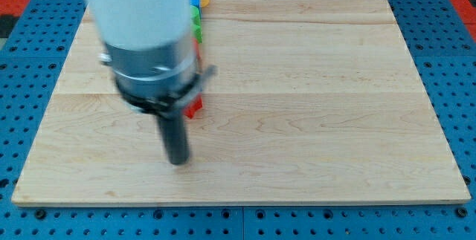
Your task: Push the yellow heart towards the top right
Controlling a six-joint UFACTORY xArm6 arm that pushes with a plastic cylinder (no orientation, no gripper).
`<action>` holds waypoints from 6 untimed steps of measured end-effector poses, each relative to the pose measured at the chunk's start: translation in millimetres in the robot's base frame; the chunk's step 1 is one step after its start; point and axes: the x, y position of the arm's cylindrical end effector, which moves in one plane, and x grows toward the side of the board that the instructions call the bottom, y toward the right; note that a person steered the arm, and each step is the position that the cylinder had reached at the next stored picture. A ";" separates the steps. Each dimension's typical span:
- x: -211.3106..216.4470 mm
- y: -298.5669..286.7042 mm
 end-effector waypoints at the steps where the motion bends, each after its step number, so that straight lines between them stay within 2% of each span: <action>1: -15.0 -59.9; 2: -35.0 -74.7; 4: -131.6 -114.2; 6: -217.6 -107.9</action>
